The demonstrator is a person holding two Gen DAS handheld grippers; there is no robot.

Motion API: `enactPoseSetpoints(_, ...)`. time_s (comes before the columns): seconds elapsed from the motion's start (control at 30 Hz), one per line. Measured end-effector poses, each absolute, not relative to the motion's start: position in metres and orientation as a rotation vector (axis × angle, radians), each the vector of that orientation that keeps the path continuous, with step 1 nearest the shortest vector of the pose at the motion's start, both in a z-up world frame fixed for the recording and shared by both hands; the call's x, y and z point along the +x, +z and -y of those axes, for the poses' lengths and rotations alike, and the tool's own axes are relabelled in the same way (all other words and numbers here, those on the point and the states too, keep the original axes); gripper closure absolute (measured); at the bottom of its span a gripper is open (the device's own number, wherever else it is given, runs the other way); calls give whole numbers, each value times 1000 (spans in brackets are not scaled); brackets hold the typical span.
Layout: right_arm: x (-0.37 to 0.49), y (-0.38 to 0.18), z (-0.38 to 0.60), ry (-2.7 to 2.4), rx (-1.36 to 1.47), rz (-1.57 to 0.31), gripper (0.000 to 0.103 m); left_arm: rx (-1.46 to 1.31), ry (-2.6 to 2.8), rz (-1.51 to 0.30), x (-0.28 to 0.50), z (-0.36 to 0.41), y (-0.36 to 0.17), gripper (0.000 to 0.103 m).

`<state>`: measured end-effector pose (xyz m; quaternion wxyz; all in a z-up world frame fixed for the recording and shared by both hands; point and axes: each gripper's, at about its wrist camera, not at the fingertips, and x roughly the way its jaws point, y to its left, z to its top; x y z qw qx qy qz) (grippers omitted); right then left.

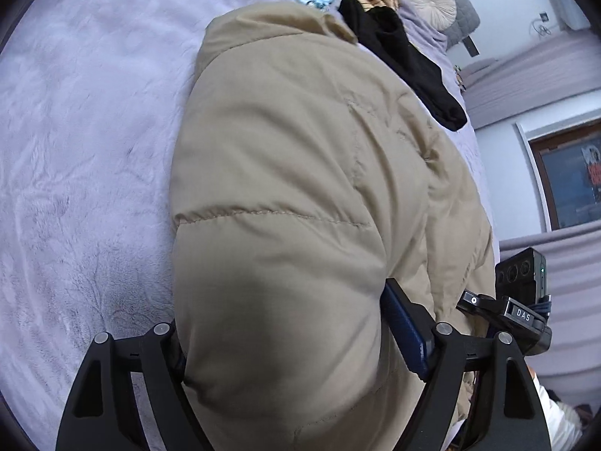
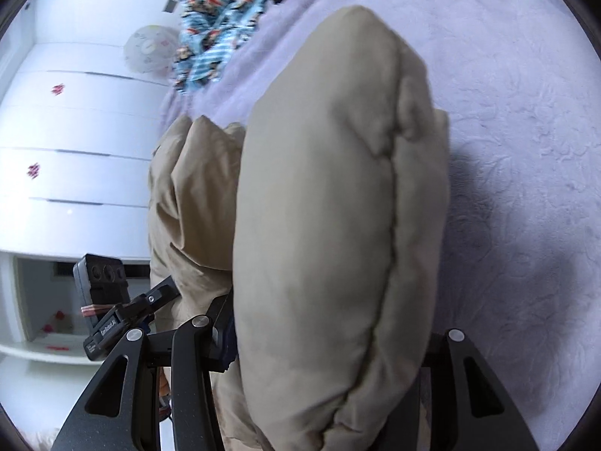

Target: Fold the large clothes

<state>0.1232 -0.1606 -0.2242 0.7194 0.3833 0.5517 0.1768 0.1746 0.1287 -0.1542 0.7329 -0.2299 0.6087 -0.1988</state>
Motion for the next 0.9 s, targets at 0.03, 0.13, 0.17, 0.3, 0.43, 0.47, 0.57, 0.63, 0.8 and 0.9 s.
enactPoseSetpoints(0.03, 122, -229, 163, 378, 867, -1229, 49, -496, -440, -1343, 168, -128, -155, 19)
enactPoseSetpoints(0.13, 114, -228, 167, 330, 862, -1256, 43, -406, -420, -1335, 164, -139, -143, 19)
enactPoseSetpoints(0.17, 115, -221, 164, 311, 839, -1272, 42, -378, -408, -1320, 160, -141, -137, 19)
enactPoseSetpoints(0.3, 109, -183, 181, 197, 726, -1257, 39, -294, -361, -1190, 165, -158, -101, 19)
enactPoseSetpoints(0.43, 93, -139, 205, 37, 647, -1131, 39, -292, -299, -1108, 194, -171, -83, 19)
enactPoseSetpoints(0.47, 92, -129, 207, 39, 635, -1099, 40, -288, -293, -1113, 203, -165, -84, 19)
enactPoseSetpoints(0.57, 106, -113, 186, 130, 566, -1055, 47, -243, -312, -1156, 214, -137, -100, 19)
enactPoseSetpoints(0.63, 136, -110, 145, 184, 505, -1060, 47, -125, -298, -1158, 214, -106, -110, 19)
enactPoseSetpoints(0.8, 160, -141, 113, 129, 452, -1097, 68, -23, -296, -1140, 209, -65, -119, 19)
enactPoseSetpoints(0.9, 160, -175, 130, -1, 516, -1156, 75, -1, -308, -1146, 208, -57, -123, 19)
